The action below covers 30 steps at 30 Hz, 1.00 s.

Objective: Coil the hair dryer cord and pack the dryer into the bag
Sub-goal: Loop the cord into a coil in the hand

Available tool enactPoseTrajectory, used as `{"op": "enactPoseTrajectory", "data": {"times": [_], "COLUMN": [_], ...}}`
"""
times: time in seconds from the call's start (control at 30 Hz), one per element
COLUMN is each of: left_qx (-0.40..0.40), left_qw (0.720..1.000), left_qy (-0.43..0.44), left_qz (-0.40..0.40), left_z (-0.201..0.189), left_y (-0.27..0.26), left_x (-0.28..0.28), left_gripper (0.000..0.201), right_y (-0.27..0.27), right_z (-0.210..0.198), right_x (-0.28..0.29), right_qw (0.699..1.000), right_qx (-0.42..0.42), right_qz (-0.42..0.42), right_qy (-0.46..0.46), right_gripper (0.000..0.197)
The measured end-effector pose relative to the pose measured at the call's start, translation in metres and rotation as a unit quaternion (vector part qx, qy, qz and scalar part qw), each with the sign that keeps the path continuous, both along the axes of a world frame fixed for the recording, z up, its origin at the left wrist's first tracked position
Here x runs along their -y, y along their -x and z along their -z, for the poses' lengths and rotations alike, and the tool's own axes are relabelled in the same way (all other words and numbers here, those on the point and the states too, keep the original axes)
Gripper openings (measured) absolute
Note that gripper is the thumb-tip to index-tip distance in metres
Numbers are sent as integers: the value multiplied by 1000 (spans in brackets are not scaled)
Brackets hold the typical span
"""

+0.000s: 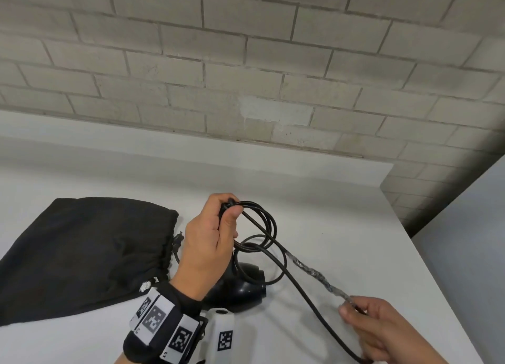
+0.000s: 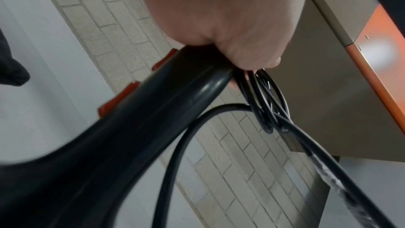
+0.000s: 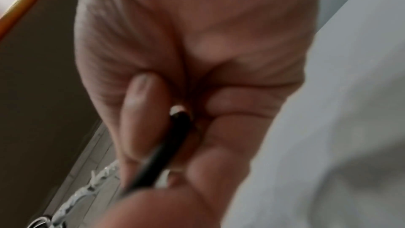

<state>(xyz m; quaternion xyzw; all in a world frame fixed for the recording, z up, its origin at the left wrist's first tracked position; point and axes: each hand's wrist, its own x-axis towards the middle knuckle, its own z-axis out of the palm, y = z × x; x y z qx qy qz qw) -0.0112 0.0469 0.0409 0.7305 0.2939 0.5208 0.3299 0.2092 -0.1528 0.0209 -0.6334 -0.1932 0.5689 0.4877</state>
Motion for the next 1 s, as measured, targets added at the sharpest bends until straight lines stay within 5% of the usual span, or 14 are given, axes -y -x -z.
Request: {"op": "enactPoseTrajectory", "data": {"times": [0.1,0.23,0.3,0.37,0.43,0.53,0.63,0.73,0.9,1.0], "left_qx": [-2,-13,-15,-15,-15,-17,-19,-21,-15,-19], "left_qw": [1000,1000,1000,1000,1000,999,999,999,1000,1000], "left_qy": [-3,4,4,5,7,9,5,2,2,-1], "left_qz": [-8,-16,-18,-19,-22,-27,-29,-29,-22,-23], "left_z": [-2,-1,-1,-1,-1,-1,-1,-1,-3,-5], "left_y": [1,0,0,-1,-1,-2,-2,-1,0,0], "left_x": [-4,-5,-5,-5,-5,-6,-5,-5,-3,-3], "left_gripper": [12,15,15,16,16,17,23,24,18,17], "right_y": [7,19,27,41,60,93,112,118,117,114], "right_z": [7,15,15,14,5,-16,-21,-15,-19,-22], "right_x": [-11,-18,-26,-33,-39,-48,-65,-85,-109,-114], "right_qw": [994,967,947,914,847,731,698,688,620,609], "right_qx": [77,122,187,284,409,546,576,609,734,753], "right_qz": [77,201,242,257,262,212,91,-24,-129,-121], "right_qy": [-30,-97,-101,-136,-217,-350,-416,-394,-243,-219], "right_gripper": [26,52,45,56,59,35,10,23,78,79]}}
